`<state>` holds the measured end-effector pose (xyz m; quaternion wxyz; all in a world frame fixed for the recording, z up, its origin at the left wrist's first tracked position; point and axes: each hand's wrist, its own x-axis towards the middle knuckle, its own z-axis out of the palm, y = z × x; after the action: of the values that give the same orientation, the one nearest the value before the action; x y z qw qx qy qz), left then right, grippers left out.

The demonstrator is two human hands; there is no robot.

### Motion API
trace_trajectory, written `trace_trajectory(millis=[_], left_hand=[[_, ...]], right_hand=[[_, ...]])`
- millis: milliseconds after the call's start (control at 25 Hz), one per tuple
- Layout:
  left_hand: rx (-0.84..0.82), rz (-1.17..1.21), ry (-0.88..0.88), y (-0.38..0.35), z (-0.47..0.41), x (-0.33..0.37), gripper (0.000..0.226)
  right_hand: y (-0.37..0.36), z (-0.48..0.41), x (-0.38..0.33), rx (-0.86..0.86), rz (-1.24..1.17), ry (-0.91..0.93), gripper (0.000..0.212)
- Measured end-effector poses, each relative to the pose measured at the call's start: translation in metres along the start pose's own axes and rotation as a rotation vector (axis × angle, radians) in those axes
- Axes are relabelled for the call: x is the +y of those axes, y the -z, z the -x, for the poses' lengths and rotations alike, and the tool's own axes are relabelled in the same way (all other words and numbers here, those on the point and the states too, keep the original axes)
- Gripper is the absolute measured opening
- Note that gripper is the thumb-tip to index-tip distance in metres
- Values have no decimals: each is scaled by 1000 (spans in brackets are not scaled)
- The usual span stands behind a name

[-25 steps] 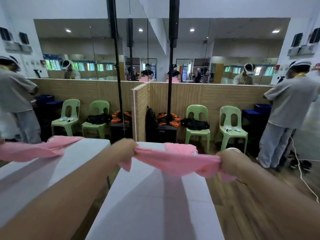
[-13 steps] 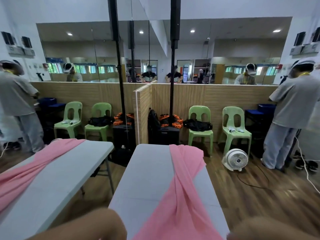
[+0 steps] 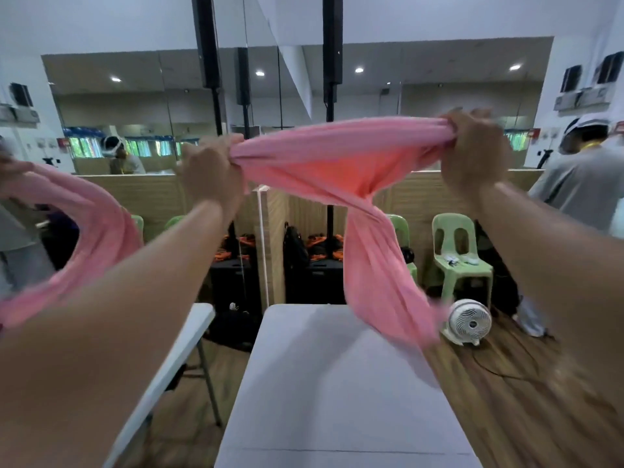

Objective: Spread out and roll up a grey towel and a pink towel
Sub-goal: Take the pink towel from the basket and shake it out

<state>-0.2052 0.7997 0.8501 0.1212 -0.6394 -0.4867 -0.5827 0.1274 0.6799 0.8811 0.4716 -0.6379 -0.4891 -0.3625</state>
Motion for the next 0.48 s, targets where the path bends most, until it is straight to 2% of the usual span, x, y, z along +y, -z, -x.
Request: trace_trajectory(millis=[120,240,360,440,480], left_hand=[[50,-169,-73,30,-18,-5,29],[-54,-212,-50,42,8,-7,21],[-348,-462,-85,48,42,-31,11],[-534,-641,-75,47,66,-48,14],[-587,-671,-68,46,77,-55,17]], right_hand=[[25,0,13,-39,54,40,25],[31,24,22,-172,147,90,23],[29,68,38,-492,416,94,16],[29,97,46,-731,547,19,17],[26,110,51,-788,570,-16,15]])
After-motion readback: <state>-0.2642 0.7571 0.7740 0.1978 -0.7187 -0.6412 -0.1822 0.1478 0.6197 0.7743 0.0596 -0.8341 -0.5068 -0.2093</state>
